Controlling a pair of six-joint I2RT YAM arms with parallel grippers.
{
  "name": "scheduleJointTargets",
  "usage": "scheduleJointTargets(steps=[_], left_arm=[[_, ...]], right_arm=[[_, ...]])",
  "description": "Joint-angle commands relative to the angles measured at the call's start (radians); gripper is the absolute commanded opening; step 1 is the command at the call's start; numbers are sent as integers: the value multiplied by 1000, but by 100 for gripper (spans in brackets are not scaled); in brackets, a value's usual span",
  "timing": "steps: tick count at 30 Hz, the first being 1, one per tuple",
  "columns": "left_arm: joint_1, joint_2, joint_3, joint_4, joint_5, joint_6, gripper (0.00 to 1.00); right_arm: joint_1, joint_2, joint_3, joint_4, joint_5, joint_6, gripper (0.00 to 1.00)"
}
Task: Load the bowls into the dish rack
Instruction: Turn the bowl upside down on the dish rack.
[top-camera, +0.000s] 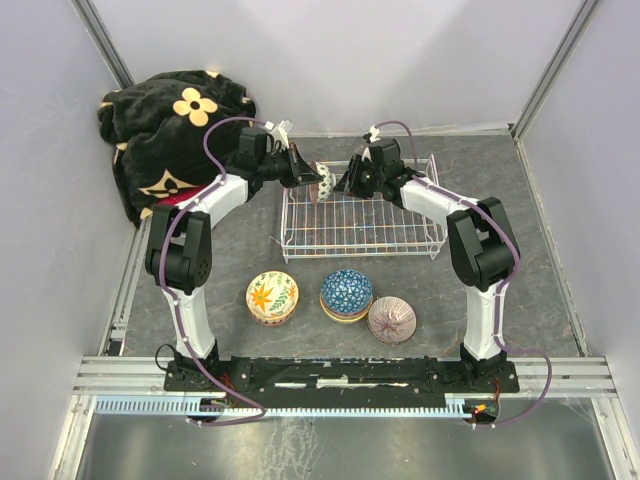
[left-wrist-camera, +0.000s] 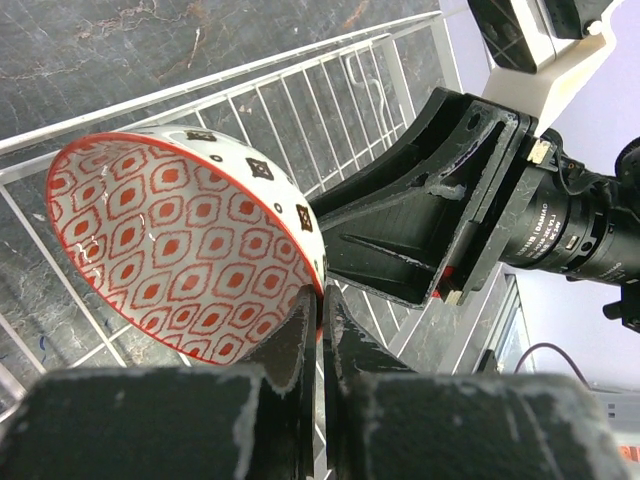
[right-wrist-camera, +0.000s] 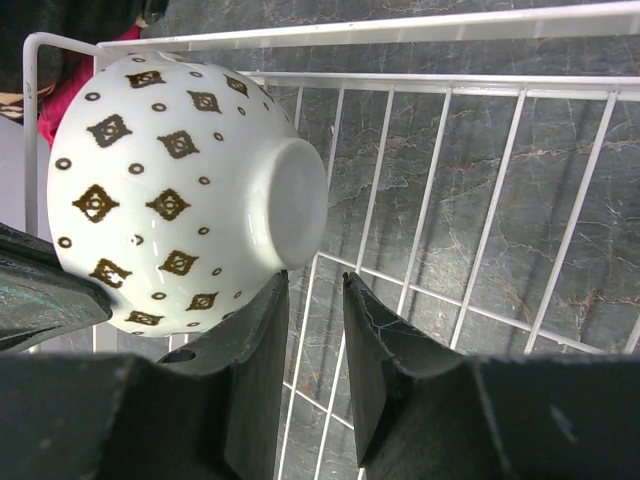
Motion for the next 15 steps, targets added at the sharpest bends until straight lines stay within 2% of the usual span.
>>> scheduleJointTargets(steps=[1, 15], left_arm=[[12, 26, 17, 4, 54, -37, 3], [56, 82, 65, -149, 36, -1, 3]], right_arm=[[9, 4, 54, 7, 13, -12, 36], [27, 33, 80, 6, 14, -8, 36]])
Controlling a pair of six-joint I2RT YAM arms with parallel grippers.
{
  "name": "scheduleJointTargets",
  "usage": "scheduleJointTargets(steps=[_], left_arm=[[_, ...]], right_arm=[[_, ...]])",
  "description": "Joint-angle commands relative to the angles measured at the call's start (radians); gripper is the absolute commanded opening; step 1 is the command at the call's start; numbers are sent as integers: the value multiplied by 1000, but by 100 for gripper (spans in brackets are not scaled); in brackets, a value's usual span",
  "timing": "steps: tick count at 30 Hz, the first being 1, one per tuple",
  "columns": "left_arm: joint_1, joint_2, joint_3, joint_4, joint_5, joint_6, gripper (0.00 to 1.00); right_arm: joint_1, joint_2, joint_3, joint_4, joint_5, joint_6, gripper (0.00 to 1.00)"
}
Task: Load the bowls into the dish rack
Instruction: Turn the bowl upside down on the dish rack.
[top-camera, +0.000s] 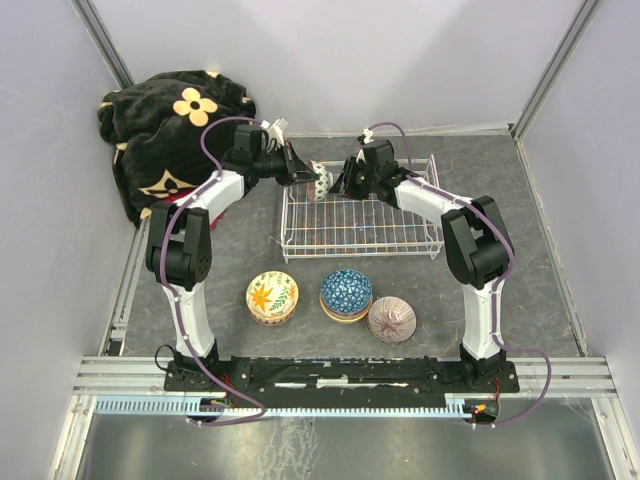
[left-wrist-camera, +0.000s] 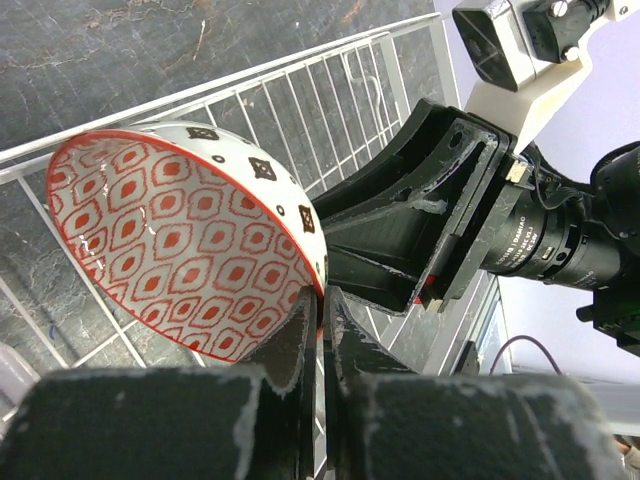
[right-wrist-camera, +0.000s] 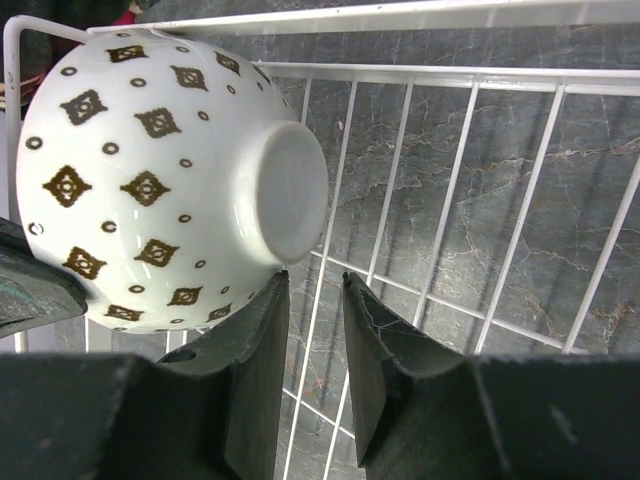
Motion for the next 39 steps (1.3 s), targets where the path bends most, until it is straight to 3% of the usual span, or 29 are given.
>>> scheduleJointTargets(steps=[1, 5, 10, 18, 25, 39], left_arm=[[22, 50, 22, -112, -15, -1, 3], [35, 62, 38, -165, -23, 35, 3], [39, 105, 122, -346, -96, 131, 3], [49, 130, 162, -430, -170, 174, 3], [54, 140, 187, -476, -240, 198, 3], [55, 161, 257, -601, -429, 224, 3]], right_arm=[[6, -6, 44, 25, 7, -9, 36], [6, -16, 35, 25, 20, -16, 37], [6, -25, 28, 24, 28, -20, 37], [6, -25, 22, 28, 42, -16, 38], [6, -33, 3, 61, 56, -8, 46], [7, -69, -48, 112, 83, -1, 47]])
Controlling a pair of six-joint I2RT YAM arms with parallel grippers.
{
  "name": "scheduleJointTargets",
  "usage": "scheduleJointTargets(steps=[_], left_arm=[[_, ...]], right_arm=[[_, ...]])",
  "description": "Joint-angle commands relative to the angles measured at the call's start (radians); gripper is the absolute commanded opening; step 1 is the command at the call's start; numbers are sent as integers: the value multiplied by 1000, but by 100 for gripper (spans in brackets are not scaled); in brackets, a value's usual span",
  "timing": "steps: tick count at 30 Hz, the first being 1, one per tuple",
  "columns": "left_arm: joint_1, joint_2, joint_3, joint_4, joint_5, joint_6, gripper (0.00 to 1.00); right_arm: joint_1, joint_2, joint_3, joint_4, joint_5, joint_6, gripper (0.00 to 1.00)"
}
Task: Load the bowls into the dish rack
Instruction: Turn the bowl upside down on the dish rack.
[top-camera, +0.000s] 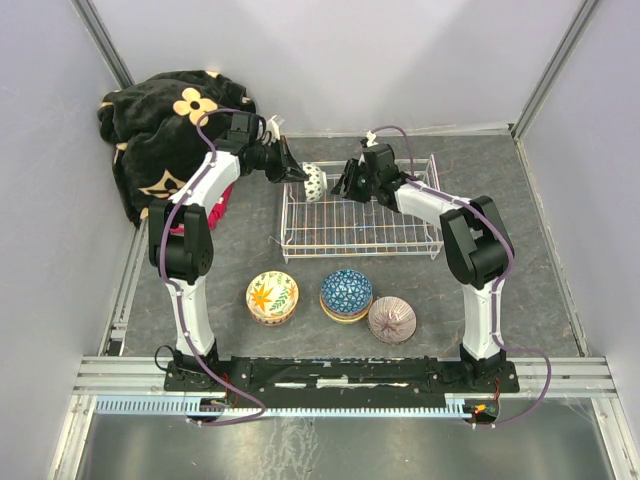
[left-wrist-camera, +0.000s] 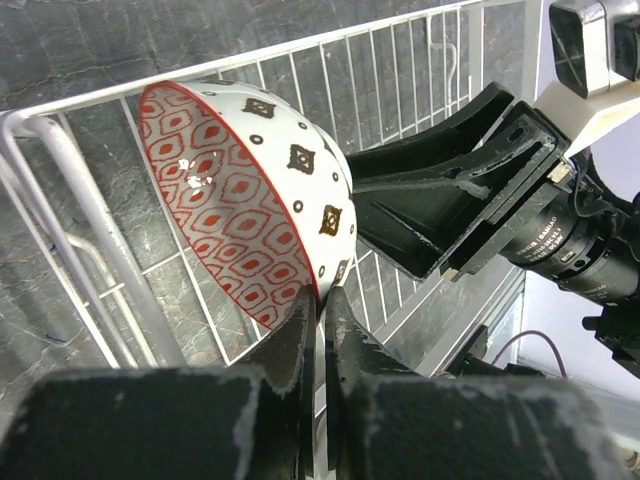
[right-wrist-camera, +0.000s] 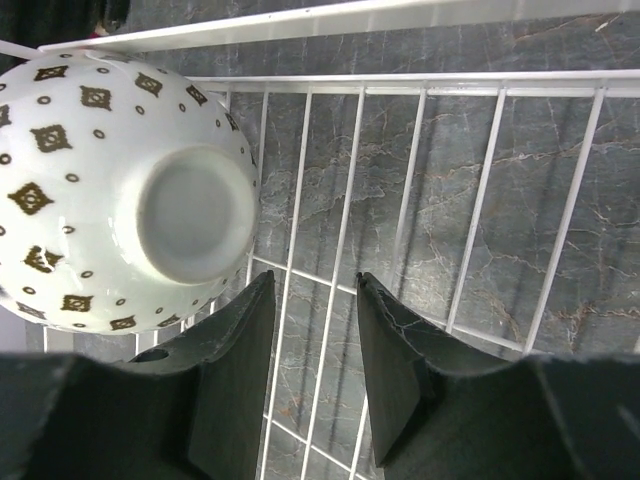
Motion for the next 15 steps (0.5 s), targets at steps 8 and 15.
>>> scheduleJointTargets(steps=[8, 15], left_arm=[[26, 88, 19, -161, -427, 88, 3], [26, 81, 25, -181, -470, 73, 3]], right_arm=[[4, -70, -15, 95, 1, 11, 50], [10, -70, -33, 143, -11, 20, 57]])
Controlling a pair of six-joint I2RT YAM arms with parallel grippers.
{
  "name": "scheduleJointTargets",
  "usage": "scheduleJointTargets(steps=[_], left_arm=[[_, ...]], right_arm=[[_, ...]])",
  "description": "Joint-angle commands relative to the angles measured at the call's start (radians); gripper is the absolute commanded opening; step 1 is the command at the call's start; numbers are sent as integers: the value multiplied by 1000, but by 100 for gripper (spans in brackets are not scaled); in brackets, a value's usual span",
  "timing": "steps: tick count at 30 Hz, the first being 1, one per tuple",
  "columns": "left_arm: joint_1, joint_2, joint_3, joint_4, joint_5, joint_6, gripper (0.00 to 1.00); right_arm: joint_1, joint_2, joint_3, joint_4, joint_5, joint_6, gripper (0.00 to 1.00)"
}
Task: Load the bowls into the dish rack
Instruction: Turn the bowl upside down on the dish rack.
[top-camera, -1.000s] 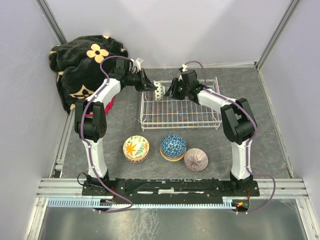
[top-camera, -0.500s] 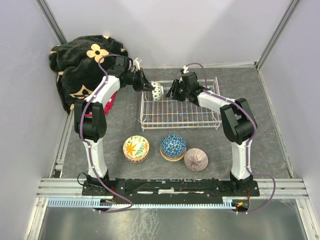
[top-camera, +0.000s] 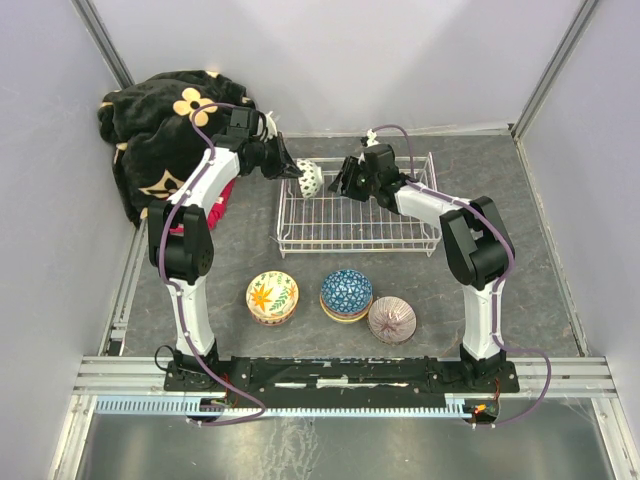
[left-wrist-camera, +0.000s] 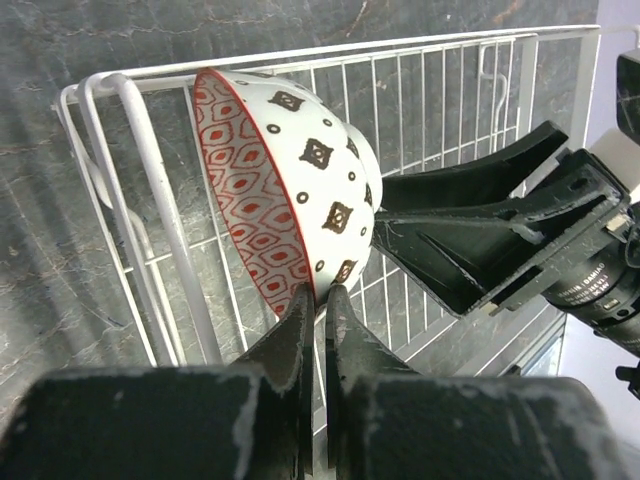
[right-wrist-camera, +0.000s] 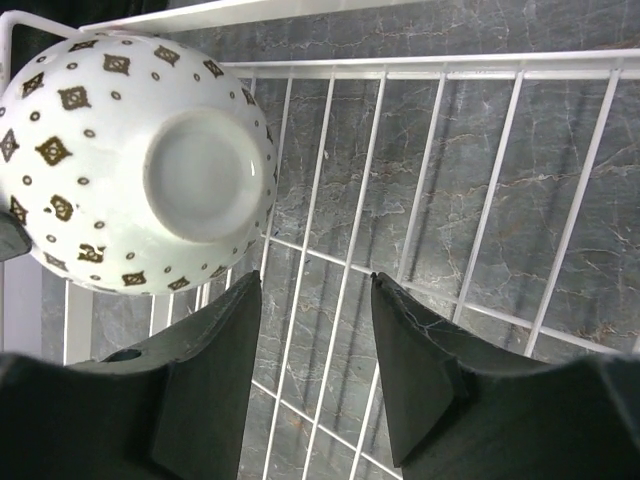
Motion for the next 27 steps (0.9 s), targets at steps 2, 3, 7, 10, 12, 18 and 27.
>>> scheduleJointTargets(steps=[2, 3, 7, 10, 12, 18, 27], left_arm=[[28, 75, -35, -112, -329, 64, 4], [28, 73, -37, -114, -338, 62, 4], [28, 64, -40, -123, -350, 61, 6], [28, 63, -40, -123, -353, 59, 6], [28, 63, -39, -123, -359, 59, 6], [28, 59, -26, -137, -378, 51, 12], [28, 26, -31, -162, -430, 40, 31]], right_arm=[[9, -64, -14, 91, -14, 14, 59], [9, -67, -20, 103, -15, 15, 60], [11, -77, -43, 134, 7, 25, 66], [11, -86, -63, 157, 28, 34, 72], [13, -83, -62, 170, 20, 35, 73], [16, -73, -55, 176, 16, 40, 77], [22, -59, -38, 163, 5, 37, 77]])
